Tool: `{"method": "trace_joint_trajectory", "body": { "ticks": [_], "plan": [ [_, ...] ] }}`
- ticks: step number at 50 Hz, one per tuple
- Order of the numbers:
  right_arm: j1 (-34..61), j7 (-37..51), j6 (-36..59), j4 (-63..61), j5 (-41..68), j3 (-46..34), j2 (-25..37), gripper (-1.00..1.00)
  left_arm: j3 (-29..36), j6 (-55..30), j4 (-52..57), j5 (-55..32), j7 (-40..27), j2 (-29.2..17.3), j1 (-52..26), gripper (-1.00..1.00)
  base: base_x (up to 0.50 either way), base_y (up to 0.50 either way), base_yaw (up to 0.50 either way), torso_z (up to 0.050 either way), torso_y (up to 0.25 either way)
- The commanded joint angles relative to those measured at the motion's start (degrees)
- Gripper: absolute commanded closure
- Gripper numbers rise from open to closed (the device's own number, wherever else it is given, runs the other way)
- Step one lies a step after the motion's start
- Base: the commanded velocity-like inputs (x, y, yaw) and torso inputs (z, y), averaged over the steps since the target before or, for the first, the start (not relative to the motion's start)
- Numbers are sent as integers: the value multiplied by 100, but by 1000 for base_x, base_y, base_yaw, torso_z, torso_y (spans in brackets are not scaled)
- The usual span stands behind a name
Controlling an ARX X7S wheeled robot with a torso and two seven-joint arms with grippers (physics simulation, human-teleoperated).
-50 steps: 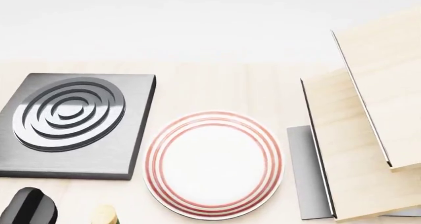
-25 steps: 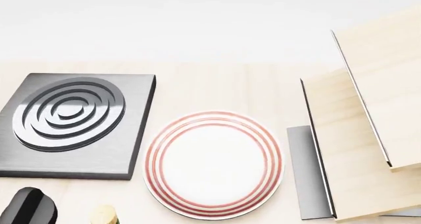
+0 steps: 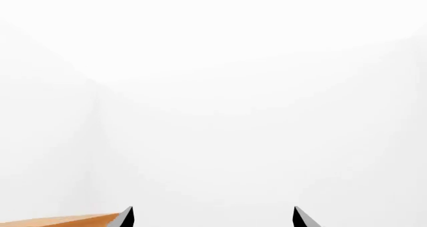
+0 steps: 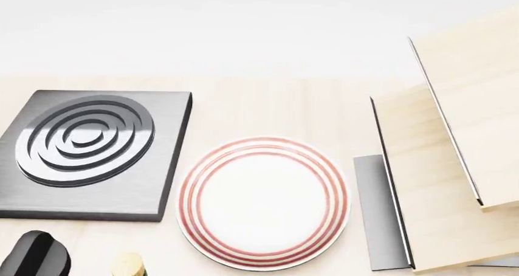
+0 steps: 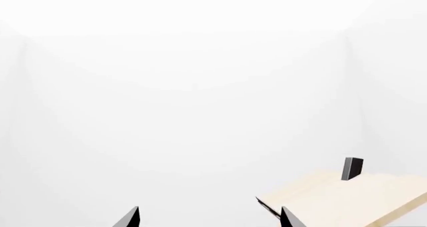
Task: Pick up the akita bowl and put it on the plate.
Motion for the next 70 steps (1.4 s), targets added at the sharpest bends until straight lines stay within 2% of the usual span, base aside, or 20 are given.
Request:
{"method": "trace_joint_trajectory", "body": {
  "ticks": [1, 3, 5, 6, 9, 11, 14, 21, 36, 45, 59, 65, 70],
  "plan": [
    [6, 34, 10, 9, -3, -25, 21, -100, -458, -1143, 723, -325, -15, -238, -357, -100, 0, 0, 0, 0, 0],
    [15, 37, 20, 23, -27, -44, 14, -100, -586, -1462, 835, -507, -68, -400, -513, -100, 0, 0, 0, 0, 0],
    [39, 35, 39, 43, -25, -64, 13, -100, -588, -1821, 842, -638, -392, -775, -725, -100, 0, 0, 0, 0, 0],
    [50, 39, 48, 55, -26, -69, 9, -100, -542, -1878, 842, -731, -631, -1025, -773, -100, 0, 0, 0, 0, 0],
    [53, 39, 50, 63, -49, -99, 7, -100, -212, -2043, 842, -1422, -1945, -2360, -1032, -100, 0, 0, 0, 0, 0],
    [60, 39, 57, 74, -56, -111, 10, -100, 6, -2118, 840, -2004, -2588, -3084, -1360, -100, 0, 0, 0, 0, 0],
    [79, 41, 70, 96, -63, -130, 10, -100, 165, -2384, 812, -2462, -2956, -3466, -1828, -100, 0, 0, 0, 0, 0],
    [103, 46, 71, 136, -62, -170, 19, -100, 343, -3178, 374, -3408, -2877, -3500, -3117, -100, 0, 0, 0, 0, 0],
    [131, 84, 66, 167, -2, -179, 65, -100, 546, -3971, -901, -4705, -2420, -3220, -4779, -100, 0, 0, 0, 0, 0],
    [213, 102, 145, 204, 32, -187, 83, -100, 645, -4836, -1987, -5763, -2090, -3128, -6126, -100, 0, 0, 0, 0, 0],
    [296, 148, 304, 176, 29, -203, 94, -100, 661, -5950, -2504, -6547, -2293, -3515, -7234, -100, 0, 0, 0, 0, 0],
    [352, 168, 389, 169, 50, -199, 102, -100, 663, -6341, -2752, -6919, -2281, -3656, -7458, -100, 0, 0, 0, 0, 0],
    [422, 183, 444, 232, 73, -207, 95, -100, 570, -6841, -2760, -7762, -2372, -3861, -7599, -100, 0, 0, 0, 0, 0]
  ]
}}
